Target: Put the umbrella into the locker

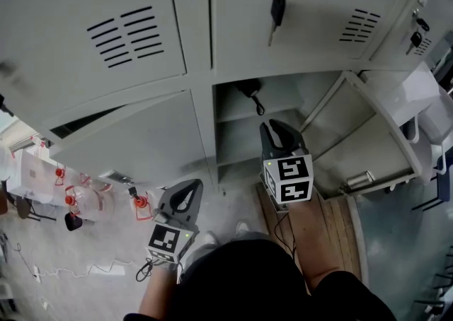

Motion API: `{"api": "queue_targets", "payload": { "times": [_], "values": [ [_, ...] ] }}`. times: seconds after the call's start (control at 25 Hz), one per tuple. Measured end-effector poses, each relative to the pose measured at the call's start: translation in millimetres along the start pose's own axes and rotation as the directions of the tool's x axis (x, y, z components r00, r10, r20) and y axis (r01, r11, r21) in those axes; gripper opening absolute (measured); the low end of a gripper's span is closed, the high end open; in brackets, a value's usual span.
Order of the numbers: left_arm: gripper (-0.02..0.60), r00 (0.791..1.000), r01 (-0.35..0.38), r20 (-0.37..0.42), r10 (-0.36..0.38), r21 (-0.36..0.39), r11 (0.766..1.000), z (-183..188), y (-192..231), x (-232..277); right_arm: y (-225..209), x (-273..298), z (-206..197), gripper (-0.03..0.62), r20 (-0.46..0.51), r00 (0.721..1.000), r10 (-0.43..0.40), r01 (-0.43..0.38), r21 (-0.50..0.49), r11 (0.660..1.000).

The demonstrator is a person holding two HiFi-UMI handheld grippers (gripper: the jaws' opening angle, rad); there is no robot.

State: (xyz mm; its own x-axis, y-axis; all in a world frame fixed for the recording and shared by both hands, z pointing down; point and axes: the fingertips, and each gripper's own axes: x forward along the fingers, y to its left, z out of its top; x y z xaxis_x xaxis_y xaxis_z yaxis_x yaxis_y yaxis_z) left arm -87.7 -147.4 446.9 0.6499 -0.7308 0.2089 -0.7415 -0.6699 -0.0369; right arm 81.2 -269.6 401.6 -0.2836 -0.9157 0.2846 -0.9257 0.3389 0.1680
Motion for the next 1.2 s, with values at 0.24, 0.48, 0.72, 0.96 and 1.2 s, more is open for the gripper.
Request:
{"api": "queue_targets", "payload": {
  "times": [0.24, 0.48, 0.72, 0.96, 1.2],
  "values": [
    [0.011, 0.998, 0.07, 0.003, -0.07, 0.006, 0.998, 1, -19, 13, 9, -32, -27, 0.064, -0.007, 1.0, 0.015, -0.015, 0.031, 0.999],
    [0.011, 0.989, 0.149, -0.002, -0.149, 0.009, 0.989, -2, -40, 25, 14, -63, -50, 0.063, -0.022, 1.0, 0.017, -0.016, 0.047, 0.999],
    [0.011, 0.979, 0.204, 0.001, -0.204, 0.007, 0.979, -1, -55, 32, 22, -94, -62, 0.063, 0.018, 0.998, 0.06, -0.061, 0.135, 0.989],
    [0.011, 0.969, 0.247, 0.004, -0.247, -0.015, 0.969, -4, -65, 34, 25, -118, -70, 0.061, 0.067, 0.995, 0.068, -0.08, 0.201, 0.976],
    [0.011, 0.964, 0.267, 0.011, -0.266, -0.058, 0.962, 1, -73, 37, 27, -131, -79, 0.061, 0.078, 0.995, 0.061, -0.076, 0.213, 0.974]
  ]
}}
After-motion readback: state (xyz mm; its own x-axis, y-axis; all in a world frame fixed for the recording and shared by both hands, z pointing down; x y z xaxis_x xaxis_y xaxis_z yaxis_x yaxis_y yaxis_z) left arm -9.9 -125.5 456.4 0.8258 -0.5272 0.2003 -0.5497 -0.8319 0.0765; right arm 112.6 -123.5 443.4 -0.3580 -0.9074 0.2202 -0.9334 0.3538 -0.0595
